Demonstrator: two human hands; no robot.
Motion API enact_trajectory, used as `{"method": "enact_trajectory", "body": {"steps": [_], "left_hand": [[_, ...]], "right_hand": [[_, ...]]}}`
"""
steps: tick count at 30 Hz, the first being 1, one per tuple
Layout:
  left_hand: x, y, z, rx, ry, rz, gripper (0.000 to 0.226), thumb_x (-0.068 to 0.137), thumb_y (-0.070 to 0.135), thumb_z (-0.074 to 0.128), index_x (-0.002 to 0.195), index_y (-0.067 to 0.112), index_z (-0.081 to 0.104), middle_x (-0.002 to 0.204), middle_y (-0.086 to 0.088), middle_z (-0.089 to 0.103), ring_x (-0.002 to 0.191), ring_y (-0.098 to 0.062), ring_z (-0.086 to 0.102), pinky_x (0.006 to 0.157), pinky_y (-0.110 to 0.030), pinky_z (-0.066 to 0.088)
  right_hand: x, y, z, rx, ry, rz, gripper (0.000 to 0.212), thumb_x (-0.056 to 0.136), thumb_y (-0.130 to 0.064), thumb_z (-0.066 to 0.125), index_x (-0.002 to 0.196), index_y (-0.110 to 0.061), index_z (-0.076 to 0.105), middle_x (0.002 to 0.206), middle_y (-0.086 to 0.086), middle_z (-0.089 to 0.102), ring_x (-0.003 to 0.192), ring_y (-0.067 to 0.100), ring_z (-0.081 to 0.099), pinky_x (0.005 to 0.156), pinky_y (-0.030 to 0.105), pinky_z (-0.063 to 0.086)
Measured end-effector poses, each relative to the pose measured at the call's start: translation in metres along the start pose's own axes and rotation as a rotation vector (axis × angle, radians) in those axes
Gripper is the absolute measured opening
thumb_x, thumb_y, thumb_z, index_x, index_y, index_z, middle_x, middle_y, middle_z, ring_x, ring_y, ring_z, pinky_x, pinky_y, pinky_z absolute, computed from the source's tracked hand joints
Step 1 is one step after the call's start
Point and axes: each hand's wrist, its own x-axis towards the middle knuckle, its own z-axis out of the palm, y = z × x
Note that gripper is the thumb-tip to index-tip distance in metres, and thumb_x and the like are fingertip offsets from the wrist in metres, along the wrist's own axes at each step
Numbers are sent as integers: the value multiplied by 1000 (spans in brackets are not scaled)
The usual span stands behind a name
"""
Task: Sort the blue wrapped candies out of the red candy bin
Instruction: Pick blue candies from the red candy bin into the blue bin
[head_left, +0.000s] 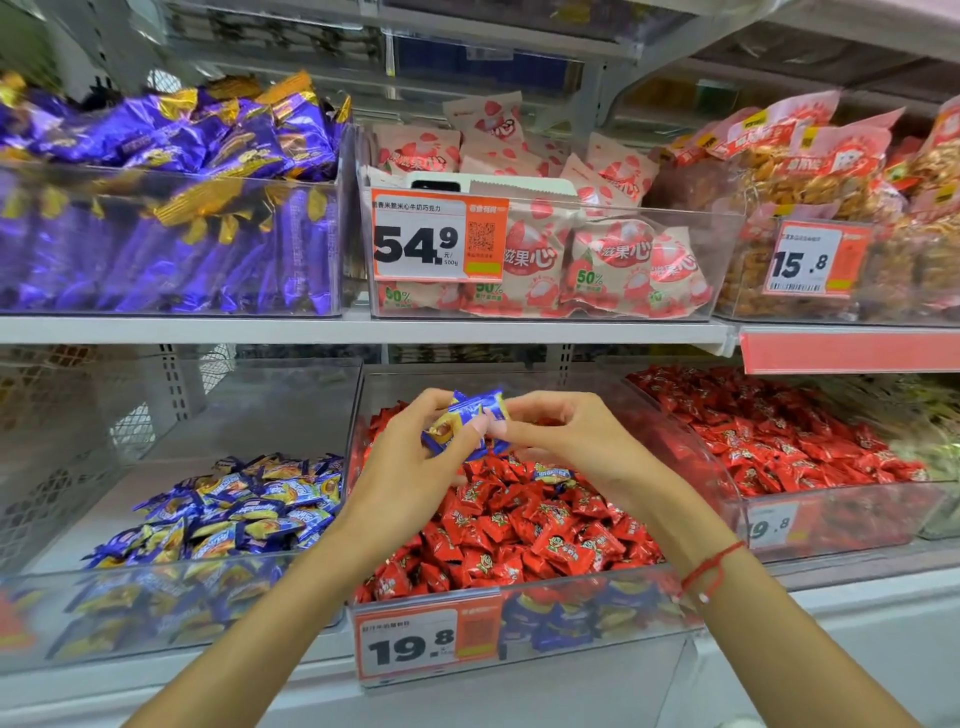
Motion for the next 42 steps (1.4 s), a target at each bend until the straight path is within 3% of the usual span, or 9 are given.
{"method": "enact_trajectory", "body": {"steps": [8,13,18,22,26,31,35,39,42], "left_hand": [[4,-1,-50,220,24,-23,13,88,43,65,97,40,56,84,11,69,75,-21,66,77,-53,55],[-1,-21,-101,569,137,-202,34,88,49,59,119,41,49,95,8,63,89,-28,64,85,-44,50],[-17,-41,-111,802,240,-287,30,96,43,51,122,29,52,98,2,63,99,-30,60,69,-35,37],[-19,-44,-99,779,150,-274,55,93,56,46,137,23,46,136,0,55,125,-21,48,90,-37,42],[-19,-27,-72,750,117,-60,51,95,53,41,140,28,43,142,11,47,131,-10,39,98,-30,36],[-20,-21,-52,747,12,-23,52,92,56,47,140,37,40,145,17,41,135,-2,32,104,-26,33],[-23,-25,-47,845,-29,86,48,96,44,46,142,34,36,147,20,35,138,1,23,103,-18,29],[-25,-26,-45,860,-9,127,44,97,40,46,140,31,41,140,17,41,135,0,27,99,-17,32],[-24,-30,-45,932,-12,158,40,95,40,49,133,27,51,133,12,52,131,-7,38,103,-24,33]], "right_hand": [[3,2,22,63,-107,-26,33,87,-19,68,118,-23,62,104,-2,74,99,9,69,90,25,54],[8,30,21,-691,-222,-80,46,92,-30,62,137,-28,49,140,-14,45,133,3,38,108,19,29],[9,61,28,-1059,-396,31,54,102,-34,37,151,-40,14,161,-6,10,148,16,4,120,46,10],[6,54,26,-1064,-374,-31,53,102,-33,40,151,-38,20,159,-3,18,147,16,11,120,38,13],[3,48,23,-949,-329,-114,45,100,-37,44,145,-35,39,152,-7,35,142,11,28,114,27,22],[13,46,-2,-807,-42,-116,27,99,-29,48,123,-31,62,128,-14,59,98,-13,55,91,20,44],[46,58,-36,-1037,1,75,45,92,-10,51,135,-23,52,139,-1,53,123,21,53,95,25,40],[69,74,-36,-1022,-254,393,71,90,-26,55,152,-15,21,154,11,32,138,26,35,110,29,33],[74,75,-33,-1112,-280,394,65,91,-35,52,150,-22,28,150,8,40,134,27,41,110,33,35]]}}
